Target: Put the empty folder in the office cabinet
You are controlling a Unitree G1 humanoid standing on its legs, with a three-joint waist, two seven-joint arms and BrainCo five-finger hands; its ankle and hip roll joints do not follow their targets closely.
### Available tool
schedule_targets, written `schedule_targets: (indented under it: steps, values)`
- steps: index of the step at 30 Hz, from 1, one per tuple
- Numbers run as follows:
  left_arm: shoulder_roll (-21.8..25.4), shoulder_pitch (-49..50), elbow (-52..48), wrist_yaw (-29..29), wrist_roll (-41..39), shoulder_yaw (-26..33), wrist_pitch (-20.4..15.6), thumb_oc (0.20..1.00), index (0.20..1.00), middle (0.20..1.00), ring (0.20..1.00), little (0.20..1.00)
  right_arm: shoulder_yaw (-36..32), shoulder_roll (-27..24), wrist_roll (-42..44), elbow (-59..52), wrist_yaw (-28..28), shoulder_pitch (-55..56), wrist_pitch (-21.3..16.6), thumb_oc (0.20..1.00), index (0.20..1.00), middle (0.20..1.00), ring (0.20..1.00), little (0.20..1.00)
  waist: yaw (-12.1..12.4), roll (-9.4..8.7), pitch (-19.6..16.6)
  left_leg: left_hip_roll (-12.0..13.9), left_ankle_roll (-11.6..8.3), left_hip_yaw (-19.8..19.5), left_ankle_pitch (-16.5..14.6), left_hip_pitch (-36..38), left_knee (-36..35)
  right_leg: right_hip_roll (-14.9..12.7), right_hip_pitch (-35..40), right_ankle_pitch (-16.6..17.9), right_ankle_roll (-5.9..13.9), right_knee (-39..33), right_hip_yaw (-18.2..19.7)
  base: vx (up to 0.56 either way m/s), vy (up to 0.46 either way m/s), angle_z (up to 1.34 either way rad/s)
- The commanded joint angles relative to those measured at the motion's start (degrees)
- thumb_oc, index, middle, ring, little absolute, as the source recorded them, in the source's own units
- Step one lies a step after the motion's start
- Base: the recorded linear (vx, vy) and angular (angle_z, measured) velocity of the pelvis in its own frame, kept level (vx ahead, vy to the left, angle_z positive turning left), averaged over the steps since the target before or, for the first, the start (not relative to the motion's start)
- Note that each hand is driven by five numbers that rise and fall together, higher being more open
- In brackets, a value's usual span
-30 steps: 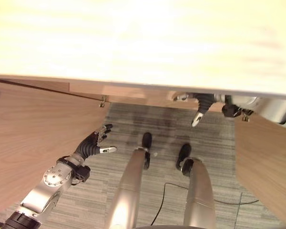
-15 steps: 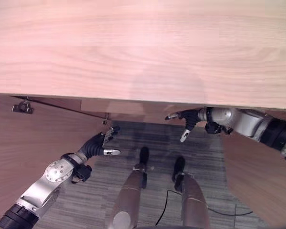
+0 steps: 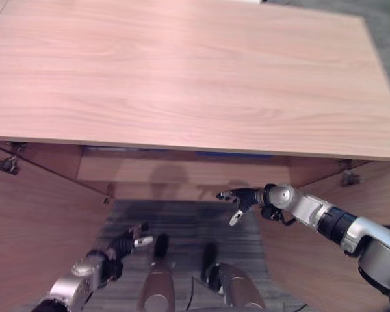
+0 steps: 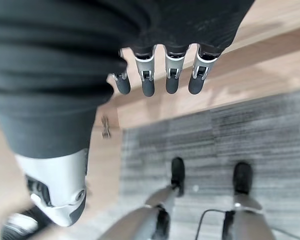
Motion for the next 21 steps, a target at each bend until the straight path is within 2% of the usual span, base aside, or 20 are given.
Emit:
schedule_targets:
  steps: [1, 2, 4, 5, 7, 10, 12, 15, 21]
  values:
    - [-8.02, 1.02, 11.59, 1.05, 13.57, 6.23, -0.54, 1.0, 1.0, 1.0, 1.0, 1.0, -5.74, 1.92, -1.09, 1.44, -2.09, 4.08, -2.34, 1.0, 1.0, 1.0, 1.0, 1.0, 0.45, -0.49, -3.58, -6.19, 6.21, -2.8, -12.47, 4.81, 4.38, 1.36, 11.02, 11.87, 8.0, -23.17, 1.73, 0.14, 0.259, -0.13]
    - [-11.91, -0.2, 21.19, 2.18, 17.52, 10.5, -1.02, 1.0, 1.0, 1.0, 1.0, 1.0, -10.85, 3.75, -1.03, 4.13, -3.73, 9.12, -2.93, 1.0, 1.0, 1.0, 1.0, 1.0, -0.01, -0.64, -5.7, -6.62, 5.74, -2.87, -11.65, 6.99, 1.28, 0.76, 11.45, 12.38, 8.34, -23.15, 2.12, 0.13, 0.283, -0.17]
    - [-15.88, -2.37, 32.75, 2.67, 20.97, 15.64, -1.66, 1.0, 1.0, 1.0, 1.0, 1.0, -17.81, 8.64, 1.48, 9.53, -7.08, 15.48, -4.08, 1.0, 1.0, 1.0, 1.0, 1.0, -0.15, -0.04, -8.2, -6.62, 5.12, -2.29, -11.16, 11.12, -2.71, 0.57, 13.02, 12.27, 8.32, -23.25, 2.72, 0.07, 0.305, -0.2]
    - [-16.71, -2.84, 38.37, 3.46, 24.51, 18.72, -2.22, 1.0, 1.0, 1.0, 1.0, 1.0, -20.59, 10.5, 0.97, 11.33, -7.92, 19.52, -3.94, 1.0, 1.0, 1.0, 1.0, 1.0, -0.22, 0.43, -9.6, -6.67, 4.84, -1.77, -10.52, 13.63, -5.37, 0.64, 13.92, 12.0, 8.39, -23.3, 3.03, 0.05, 0.311, -0.15]
    - [-17.86, -2.44, 42.49, 4.44, 27.39, 21.2, -2.6, 1.0, 1.0, 1.0, 1.0, 1.0, -23.64, 12.88, 1.35, 14.13, -9.14, 23.45, -3.83, 1.0, 1.0, 1.0, 1.0, 1.0, -0.27, 1.15, -11.11, -6.93, 4.71, -1.2, -9.79, 16.1, -7.63, 0.57, 14.77, 11.89, 8.38, -23.3, 3.7, -0.02, 0.259, -0.28]
    - [-18.27, -1.06, 44.4, 4.47, 28.57, 23.07, -2.91, 1.0, 1.0, 1.0, 1.0, 1.0, -26.71, 15.01, 2.36, 16.22, -10.3, 27.57, -3.47, 1.0, 1.0, 1.0, 1.0, 1.0, -0.73, 2.19, -12.49, -7.5, 4.86, -0.52, -9.15, 17.67, -9.17, 0.25, 14.54, 12.33, 8.58, -23.06, 4.52, -0.09, 0.202, -0.3]
    - [-18.33, -0.95, 43.38, 3.75, 28.09, 22.42, -3.46, 1.0, 1.0, 1.0, 1.0, 1.0, -27.75, 18.05, 3.12, 20.99, -11.31, 29.96, -2.91, 1.0, 1.0, 1.0, 1.0, 1.0, -1.7, 3.11, -12.69, -9.21, 5.69, 0.31, -8.1, 17.4, -8.91, -0.93, 11.13, 15.09, 9.48, -21.5, 5.99, -0.33, 0.313, -0.19]
    - [-19.14, -3.28, 42.6, 4.51, 26.57, 20.33, -3.95, 1.0, 1.0, 1.0, 1.0, 1.0, -29.09, 21.45, 2.79, 27.47, -13.21, 30.85, -2.62, 1.0, 1.0, 1.0, 1.0, 1.0, -2.84, 3.43, -11.22, -11.67, 7.07, 1.91, -7.53, 17.45, -7.61, -1.88, 7.68, 17.63, 11.12, -20.18, 7.28, -0.25, 0.229, -0.53]
    - [-20.61, -4.1, 42.92, 5.16, 27.29, 18.5, -4.38, 1.0, 1.0, 1.0, 1.0, 1.0, -36.77, 24.34, 7.68, 31.76, -17.44, 34.01, -3.76, 1.0, 1.0, 1.0, 1.0, 1.0, -4.91, 4.49, -8.88, -13.3, 8.28, 4.8, -6.94, 19.48, -7.89, -2.76, 6.17, 18.76, 12.46, -18.9, 7.53, -0.12, 0.127, -0.41]
